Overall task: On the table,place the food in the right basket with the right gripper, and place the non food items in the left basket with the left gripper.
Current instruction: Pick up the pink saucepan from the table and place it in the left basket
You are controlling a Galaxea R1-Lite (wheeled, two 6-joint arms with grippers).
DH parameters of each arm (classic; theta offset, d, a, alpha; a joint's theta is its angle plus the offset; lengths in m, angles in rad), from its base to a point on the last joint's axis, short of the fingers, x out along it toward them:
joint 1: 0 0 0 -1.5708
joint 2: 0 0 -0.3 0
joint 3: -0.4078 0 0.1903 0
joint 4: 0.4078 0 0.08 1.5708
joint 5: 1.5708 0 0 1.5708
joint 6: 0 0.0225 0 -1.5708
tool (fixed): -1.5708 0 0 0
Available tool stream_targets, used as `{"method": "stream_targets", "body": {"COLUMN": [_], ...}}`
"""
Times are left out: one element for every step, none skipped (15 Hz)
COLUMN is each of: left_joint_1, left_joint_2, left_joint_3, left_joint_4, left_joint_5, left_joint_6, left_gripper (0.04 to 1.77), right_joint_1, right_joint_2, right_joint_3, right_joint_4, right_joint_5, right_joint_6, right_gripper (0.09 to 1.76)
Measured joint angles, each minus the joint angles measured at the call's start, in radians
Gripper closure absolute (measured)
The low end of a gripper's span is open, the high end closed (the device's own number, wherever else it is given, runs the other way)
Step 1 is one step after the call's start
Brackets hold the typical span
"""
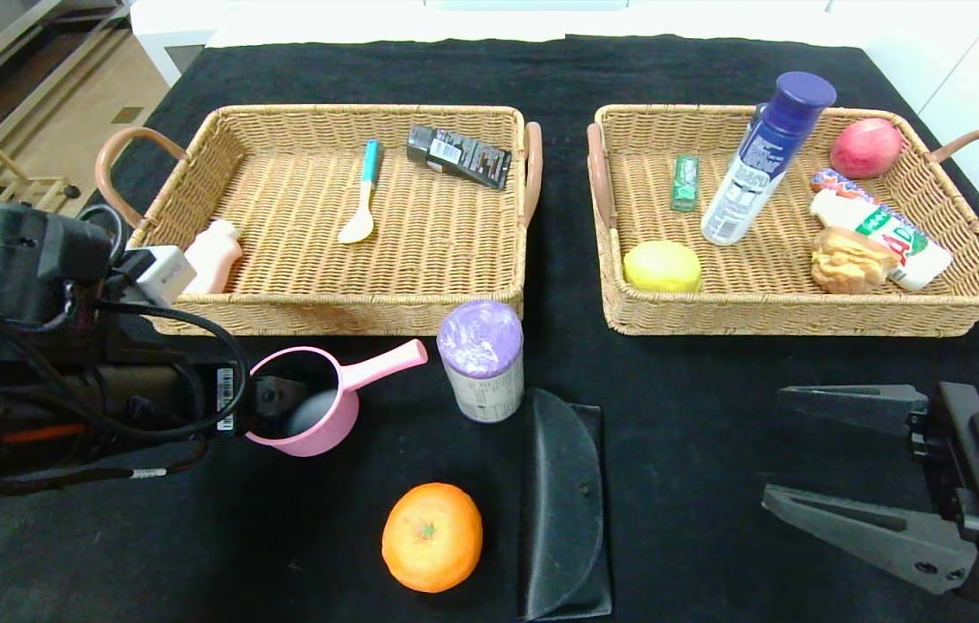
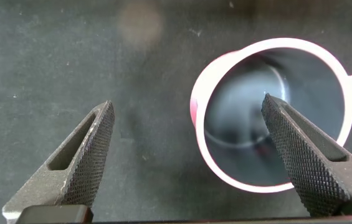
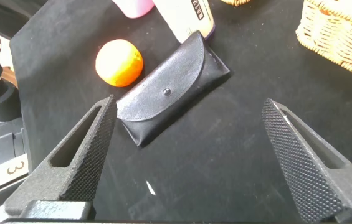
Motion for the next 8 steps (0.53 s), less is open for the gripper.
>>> {"method": "stream_targets", "body": {"left_joint_1": [0.000, 0.000, 0.000, -0.001, -0.001, -0.001, 0.000, 0.000], "left_joint_2": [0.004, 0.007, 0.010, 0.011, 0.012, 0.012, 0.013, 0.012], "left_joint_3": [0.001, 0.002, 0.002, 0.002, 0.002, 0.003, 0.004, 0.007], "left_joint_4": [-0.001, -0.001, -0.001, -0.001, -0.001, -0.001, -0.001, -0.001], "left_joint_5": [0.000, 0.000, 0.000, -0.001, 0.000, 0.000, 0.000, 0.000], "left_joint_6": [0.000, 0.000, 0.000, 0.000, 0.000, 0.000, 0.000, 0.001], "left_gripper": [0.09, 0.10, 0.32, 0.48, 0.64, 0.77, 0.88, 0.97], "right_joint_1": [0.000, 0.000, 0.000, 0.000, 0.000, 0.000, 0.000, 0.000], "right_joint_2": [0.000, 0.000, 0.000, 0.000, 0.000, 0.001, 0.001, 0.002], "right_joint_3": [0.000, 0.000, 0.000, 0.000, 0.001, 0.001, 0.001, 0.002], "right_joint_4": [0.000, 0.000, 0.000, 0.000, 0.000, 0.000, 0.001, 0.000], "right_joint_5": [0.000, 0.000, 0.000, 0.000, 0.000, 0.000, 0.000, 0.000], "right_joint_6": [0.000, 0.000, 0.000, -0.001, -0.001, -0.001, -0.002, -0.001], "right_gripper": [0.15, 0.15, 0.15, 0.15, 0.15, 0.15, 0.15, 0.15]}}
